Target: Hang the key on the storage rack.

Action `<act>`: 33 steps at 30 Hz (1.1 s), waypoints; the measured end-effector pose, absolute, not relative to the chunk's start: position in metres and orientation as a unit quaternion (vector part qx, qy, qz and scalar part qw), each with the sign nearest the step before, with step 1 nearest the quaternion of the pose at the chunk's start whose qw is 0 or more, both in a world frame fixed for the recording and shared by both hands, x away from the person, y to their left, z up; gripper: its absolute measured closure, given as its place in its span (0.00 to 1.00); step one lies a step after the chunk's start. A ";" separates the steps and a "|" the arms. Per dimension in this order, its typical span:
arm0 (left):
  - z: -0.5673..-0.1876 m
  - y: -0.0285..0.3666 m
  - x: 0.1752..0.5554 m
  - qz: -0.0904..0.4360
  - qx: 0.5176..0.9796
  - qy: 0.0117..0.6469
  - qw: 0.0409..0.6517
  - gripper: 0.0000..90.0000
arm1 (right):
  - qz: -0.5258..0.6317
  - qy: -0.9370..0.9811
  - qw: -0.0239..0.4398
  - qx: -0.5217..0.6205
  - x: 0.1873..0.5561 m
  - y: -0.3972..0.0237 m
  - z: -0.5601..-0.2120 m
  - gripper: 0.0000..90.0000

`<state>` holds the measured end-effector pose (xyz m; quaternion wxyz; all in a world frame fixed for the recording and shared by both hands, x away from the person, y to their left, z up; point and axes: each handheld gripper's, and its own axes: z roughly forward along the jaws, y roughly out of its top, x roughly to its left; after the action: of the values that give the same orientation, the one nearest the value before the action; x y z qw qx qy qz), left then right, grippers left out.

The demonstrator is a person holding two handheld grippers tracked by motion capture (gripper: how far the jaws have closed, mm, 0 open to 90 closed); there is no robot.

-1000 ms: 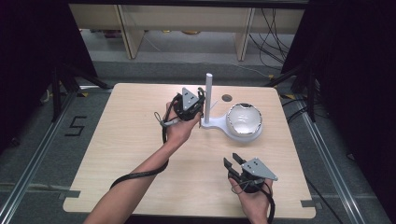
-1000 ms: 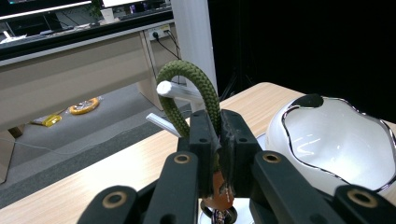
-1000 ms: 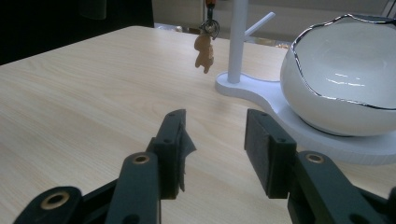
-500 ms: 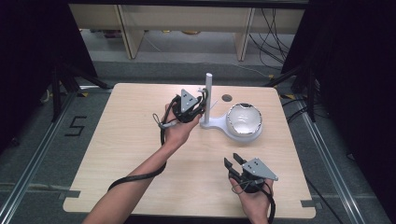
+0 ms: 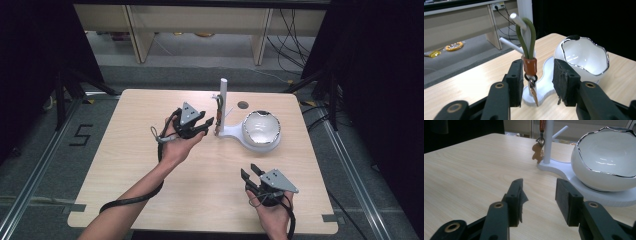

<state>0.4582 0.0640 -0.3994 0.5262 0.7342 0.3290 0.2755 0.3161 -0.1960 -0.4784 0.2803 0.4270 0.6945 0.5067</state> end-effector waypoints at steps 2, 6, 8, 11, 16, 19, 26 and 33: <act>-0.401 0.069 0.455 0.271 0.738 0.331 0.522 0.63 | 0.506 0.695 0.281 0.427 0.316 -0.196 -0.478 0.65; -0.403 0.079 0.448 0.264 0.745 0.333 0.515 0.60 | 0.497 0.699 0.280 0.432 0.315 -0.197 -0.478 0.65; -0.405 0.086 0.444 0.264 0.748 0.328 0.513 0.57 | 0.494 0.700 0.282 0.432 0.315 -0.198 -0.479 0.65; -0.411 0.097 0.436 0.257 0.750 0.335 0.509 0.55 | 0.499 0.696 0.282 0.432 0.316 -0.198 -0.479 0.64; -0.422 0.119 0.419 0.254 0.754 0.346 0.498 0.51 | 0.494 0.697 0.284 0.434 0.316 -0.199 -0.480 0.64; -0.431 0.132 0.408 0.252 0.755 0.350 0.494 0.50 | 0.491 0.702 0.278 0.435 0.317 -0.200 -0.482 0.64; -0.457 0.163 0.385 0.253 0.747 0.363 0.497 0.49 | 0.491 0.700 0.278 0.438 0.317 -0.200 -0.483 0.64; -0.477 0.186 0.367 0.261 0.743 0.367 0.496 0.47 | 0.493 0.700 0.280 0.434 0.319 -0.199 -0.486 0.64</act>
<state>0.3669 0.1855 -0.4773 0.4959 0.7426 0.3667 0.2611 0.3188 -0.1994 -0.4861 0.2802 0.4343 0.7002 0.4926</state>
